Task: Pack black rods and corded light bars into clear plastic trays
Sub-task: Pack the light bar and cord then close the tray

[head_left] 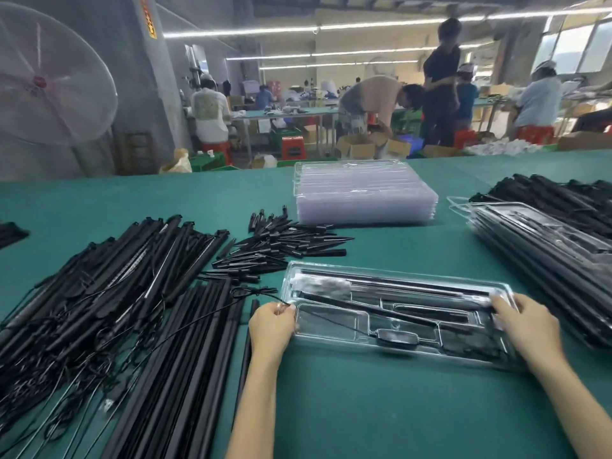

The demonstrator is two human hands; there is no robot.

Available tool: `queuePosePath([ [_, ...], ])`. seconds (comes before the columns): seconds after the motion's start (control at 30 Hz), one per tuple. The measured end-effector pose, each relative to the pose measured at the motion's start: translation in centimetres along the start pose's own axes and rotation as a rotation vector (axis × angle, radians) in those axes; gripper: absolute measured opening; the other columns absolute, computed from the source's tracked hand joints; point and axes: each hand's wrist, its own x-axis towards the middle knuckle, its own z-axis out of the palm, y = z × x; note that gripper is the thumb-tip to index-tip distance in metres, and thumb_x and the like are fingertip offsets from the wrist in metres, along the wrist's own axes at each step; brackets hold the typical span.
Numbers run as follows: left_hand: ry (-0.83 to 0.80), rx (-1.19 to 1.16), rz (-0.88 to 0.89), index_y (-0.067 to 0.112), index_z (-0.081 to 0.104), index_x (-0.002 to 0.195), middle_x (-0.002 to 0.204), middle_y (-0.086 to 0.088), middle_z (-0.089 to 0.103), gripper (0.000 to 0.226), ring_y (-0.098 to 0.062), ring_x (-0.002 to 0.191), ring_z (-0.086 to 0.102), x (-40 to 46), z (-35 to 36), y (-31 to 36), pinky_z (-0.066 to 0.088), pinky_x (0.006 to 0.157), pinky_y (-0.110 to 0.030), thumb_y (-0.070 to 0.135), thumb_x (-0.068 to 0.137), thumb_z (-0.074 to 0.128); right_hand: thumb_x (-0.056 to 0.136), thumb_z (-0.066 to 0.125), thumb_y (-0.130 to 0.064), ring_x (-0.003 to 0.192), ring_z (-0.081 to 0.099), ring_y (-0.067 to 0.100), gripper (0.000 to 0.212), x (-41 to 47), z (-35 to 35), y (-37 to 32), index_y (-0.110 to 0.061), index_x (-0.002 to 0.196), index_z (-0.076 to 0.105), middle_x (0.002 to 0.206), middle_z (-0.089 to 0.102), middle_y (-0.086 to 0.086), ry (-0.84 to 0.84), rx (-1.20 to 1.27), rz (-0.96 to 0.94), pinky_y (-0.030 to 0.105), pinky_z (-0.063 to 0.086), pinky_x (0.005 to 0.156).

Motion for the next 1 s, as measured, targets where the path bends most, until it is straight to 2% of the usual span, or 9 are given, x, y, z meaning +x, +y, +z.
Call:
queuePosePath([
  [0.1,-0.053,-0.059,-0.018,0.012,0.055,0.063,0.055,-0.001,0.059,0.027,-0.022,0.065,0.059,0.6,0.0,-0.3,0.05,0.072,-0.033,0.01,0.09,0.057,0.094,0.052,-0.041,0.093,0.058,0.034,0.029,0.1,0.0,0.4,-0.015,0.095,0.064,0.084,0.067,0.015,-0.006,0.017,0.0,0.039,0.037,0.075],
  [0.2,-0.082,-0.142,-0.073,0.01,0.052,0.065,0.055,0.0,0.056,0.027,-0.017,0.05,0.054,1.3,-0.2,-0.4,0.049,0.051,-0.02,0.0,0.09,0.054,0.091,0.059,-0.039,0.088,0.064,0.03,0.026,0.6,0.1,0.8,-0.017,0.1,0.066,0.091,0.07,0.009,-0.064,0.156,0.033,0.036,0.046,0.076],
  [0.27,-0.063,-0.165,-0.079,0.01,0.051,0.065,0.052,0.001,0.055,0.027,-0.014,0.045,0.052,1.6,-0.4,-0.6,0.046,0.043,-0.016,-0.002,0.089,0.054,0.09,0.063,-0.028,0.074,0.064,0.022,0.024,0.9,-0.1,0.7,-0.013,0.109,0.065,0.101,0.068,0.008,-0.164,0.372,0.093,0.021,0.054,0.063],
  [0.37,-0.047,-0.201,-0.065,0.01,0.053,0.066,0.063,-0.003,0.055,0.025,-0.015,0.05,0.05,2.4,-0.9,-1.3,0.046,0.054,-0.024,0.0,0.089,0.057,0.086,0.065,-0.018,0.062,0.066,0.014,0.031,1.1,-0.9,0.4,-0.005,0.114,0.063,0.093,0.068,0.001,-0.333,0.556,0.185,0.016,0.053,0.049],
  [0.5,-0.17,-0.255,-0.027,0.007,0.06,0.071,0.072,-0.005,0.059,0.02,-0.016,0.065,0.053,2.7,-1.9,-1.8,0.045,0.058,-0.019,0.009,0.091,0.058,0.074,0.069,-0.029,0.081,0.07,0.019,0.037,0.6,-1.8,-0.1,-0.005,0.103,0.069,0.079,0.075,0.002,-0.484,0.507,0.233,0.017,0.049,0.049],
  [0.67,-0.144,-0.478,-0.068,0.007,0.058,0.081,0.078,-0.007,0.064,0.018,-0.014,0.059,0.061,2.0,-1.8,-1.4,0.047,0.045,-0.013,0.012,0.096,0.051,0.078,0.058,-0.013,0.097,0.064,0.023,0.04,-0.2,-1.5,-0.8,-0.001,0.116,0.061,0.112,0.068,0.012,-0.635,0.821,0.302,0.032,0.048,0.099],
  [0.8,-0.155,-0.496,-0.065,0.014,0.058,0.082,0.076,0.0,0.067,0.018,-0.009,0.058,0.063,1.9,-2.1,-1.7,0.049,0.053,-0.018,0.018,0.098,0.05,0.087,0.052,0.0,0.075,0.069,0.007,0.043,-1.0,-1.5,-1.0,-0.015,0.127,0.054,0.095,0.073,-0.006,-0.696,0.765,0.245,0.018,0.056,0.064],
  [0.93,-0.081,-0.499,-0.01,0.011,0.054,0.079,0.074,-0.002,0.057,0.018,-0.01,0.05,0.065,1.5,-1.8,-1.8,0.05,0.055,-0.022,0.009,0.096,0.052,0.085,0.054,-0.024,0.09,0.071,0.026,0.054,-1.5,-2.2,-0.9,-0.047,0.133,0.043,0.11,0.07,0.015,-0.813,0.634,0.149,0.031,0.058,0.063],
  [1.0,-0.051,-0.523,-0.014,0.009,0.054,0.08,0.072,-0.003,0.059,0.017,-0.017,0.05,0.067,1.2,-1.7,-1.5,0.05,0.047,-0.02,0.006,0.096,0.051,0.088,0.053,-0.024,0.084,0.07,0.027,0.05,-1.7,-2.0,-1.0,-0.045,0.132,0.045,0.105,0.071,0.017,-0.779,0.649,0.151,0.033,0.058,0.06],
])
